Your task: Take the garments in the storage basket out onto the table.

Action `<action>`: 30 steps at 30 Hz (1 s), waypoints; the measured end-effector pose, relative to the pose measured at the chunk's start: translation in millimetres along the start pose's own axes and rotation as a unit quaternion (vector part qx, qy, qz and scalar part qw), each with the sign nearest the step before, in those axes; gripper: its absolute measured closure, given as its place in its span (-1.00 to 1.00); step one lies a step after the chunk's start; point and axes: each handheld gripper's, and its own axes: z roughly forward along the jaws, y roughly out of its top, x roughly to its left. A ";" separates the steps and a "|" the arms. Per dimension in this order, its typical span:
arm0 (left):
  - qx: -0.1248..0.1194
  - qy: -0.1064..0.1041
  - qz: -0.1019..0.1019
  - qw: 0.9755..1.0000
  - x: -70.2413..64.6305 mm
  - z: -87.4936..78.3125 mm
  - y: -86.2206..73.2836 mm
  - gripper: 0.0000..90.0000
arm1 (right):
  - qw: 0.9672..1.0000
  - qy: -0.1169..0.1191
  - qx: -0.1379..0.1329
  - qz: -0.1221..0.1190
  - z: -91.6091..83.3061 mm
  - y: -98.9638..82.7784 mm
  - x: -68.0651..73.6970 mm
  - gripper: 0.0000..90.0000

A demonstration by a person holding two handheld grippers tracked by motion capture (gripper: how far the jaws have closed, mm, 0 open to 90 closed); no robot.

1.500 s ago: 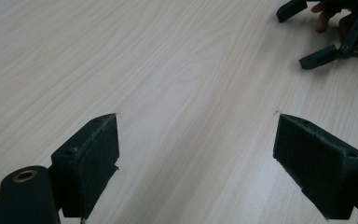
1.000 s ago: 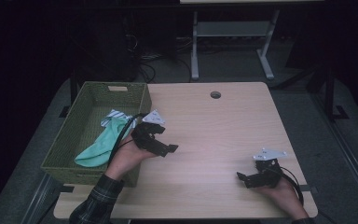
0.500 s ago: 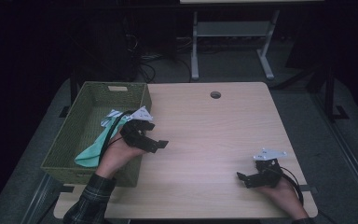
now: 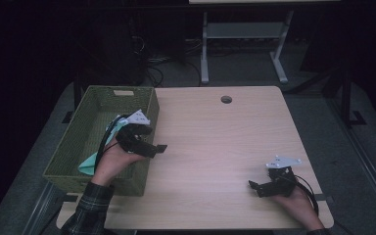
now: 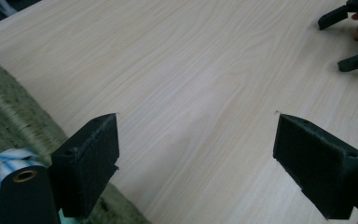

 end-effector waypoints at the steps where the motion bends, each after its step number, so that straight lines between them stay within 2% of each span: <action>1: 0.000 0.001 -0.002 1.000 1.3 -1.4 -0.7 -0.70 | 1.000 0.000 0.000 0.000 0.0 0.0 0.0 -0.99; 18: -0.005 0.024 -0.016 1.000 16.5 -17.0 -10.7 -0.69 | 1.000 0.000 0.000 0.000 0.0 0.0 0.0 -0.99; 24: -0.010 0.034 -0.030 0.999 24.3 -24.3 -15.2 -0.69 | 1.000 0.000 0.000 0.000 0.0 0.0 0.0 -0.99; 30: -0.014 0.044 -0.035 0.998 31.8 -33.1 -18.0 -0.69 | 1.000 0.000 0.000 0.000 0.0 0.0 0.0 -0.99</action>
